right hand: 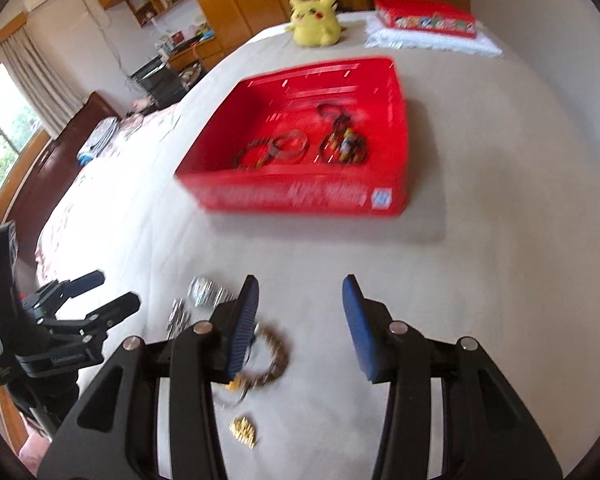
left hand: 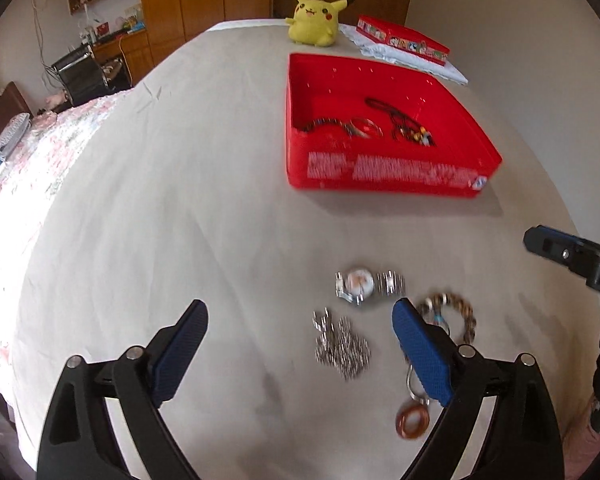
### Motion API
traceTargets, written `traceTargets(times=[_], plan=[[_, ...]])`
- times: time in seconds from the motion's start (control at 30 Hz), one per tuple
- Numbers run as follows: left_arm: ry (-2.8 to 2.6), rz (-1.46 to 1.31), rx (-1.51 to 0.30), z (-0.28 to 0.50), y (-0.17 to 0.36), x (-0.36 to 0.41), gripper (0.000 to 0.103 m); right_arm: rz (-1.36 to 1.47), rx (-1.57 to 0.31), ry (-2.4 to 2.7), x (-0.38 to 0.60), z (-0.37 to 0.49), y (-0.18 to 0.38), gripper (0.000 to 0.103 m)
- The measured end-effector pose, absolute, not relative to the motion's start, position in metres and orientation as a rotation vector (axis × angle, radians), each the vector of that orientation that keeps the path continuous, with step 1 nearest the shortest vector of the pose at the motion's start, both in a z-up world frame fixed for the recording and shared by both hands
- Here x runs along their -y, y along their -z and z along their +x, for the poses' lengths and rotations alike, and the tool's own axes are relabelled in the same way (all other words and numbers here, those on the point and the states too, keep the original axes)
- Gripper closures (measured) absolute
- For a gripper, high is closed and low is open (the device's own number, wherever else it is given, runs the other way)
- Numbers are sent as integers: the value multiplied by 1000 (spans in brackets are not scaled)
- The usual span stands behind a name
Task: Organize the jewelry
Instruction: 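Withdraw both tools from the tray to the remaining jewelry, then grasp the gold pendant with the right tool while the left tool grasps the brown wooden ring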
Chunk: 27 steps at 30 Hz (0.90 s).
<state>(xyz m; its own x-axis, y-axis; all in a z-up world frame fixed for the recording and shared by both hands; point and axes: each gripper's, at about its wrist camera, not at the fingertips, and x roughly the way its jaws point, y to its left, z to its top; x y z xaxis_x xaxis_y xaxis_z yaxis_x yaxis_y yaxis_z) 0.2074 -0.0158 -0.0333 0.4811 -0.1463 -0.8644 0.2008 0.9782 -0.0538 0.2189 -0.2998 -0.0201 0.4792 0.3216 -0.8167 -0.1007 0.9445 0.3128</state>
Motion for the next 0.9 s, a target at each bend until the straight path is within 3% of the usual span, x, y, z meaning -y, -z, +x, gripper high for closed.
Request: traceTargets(times=[0.67, 0.9], plan=[[196, 65, -1103, 184, 77, 20, 9, 285, -1134, -356, 285, 170, 58, 60], [185, 34, -1111, 179, 78, 9, 10, 249, -1187, -424, 271, 152, 68, 65]])
